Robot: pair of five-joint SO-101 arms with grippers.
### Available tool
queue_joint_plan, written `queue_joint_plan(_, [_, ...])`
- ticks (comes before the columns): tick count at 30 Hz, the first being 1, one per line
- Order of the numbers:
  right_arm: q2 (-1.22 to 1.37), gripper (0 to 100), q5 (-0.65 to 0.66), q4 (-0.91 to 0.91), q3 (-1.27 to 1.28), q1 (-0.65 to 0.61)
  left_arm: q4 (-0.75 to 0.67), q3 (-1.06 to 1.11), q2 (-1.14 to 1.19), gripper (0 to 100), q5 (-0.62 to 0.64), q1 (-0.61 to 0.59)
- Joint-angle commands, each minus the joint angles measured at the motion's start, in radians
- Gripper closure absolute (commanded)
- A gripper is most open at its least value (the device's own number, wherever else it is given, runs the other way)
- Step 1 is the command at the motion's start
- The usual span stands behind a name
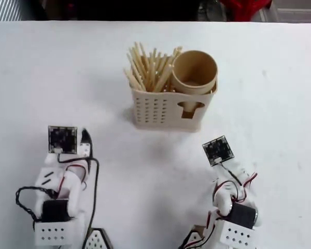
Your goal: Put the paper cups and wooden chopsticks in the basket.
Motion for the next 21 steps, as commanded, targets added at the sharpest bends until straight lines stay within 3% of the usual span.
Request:
queue_joint_plan(1, [-0.012,96.7,-0.005,0.005,0.008,0.004,0.173,0.002,0.024,89,-0.009,-0.008])
queue_joint_plan(7, [-0.01,96.9,-0.003,0.012,0.008,0.004,0.443,0.0,0.025,89,-0.008,-0.01])
queue_joint_plan(21, [-0.01,96.9,-0.003,0.013,0.008,0.004,0.453,-0.002,0.025,89,-0.009,-0.01])
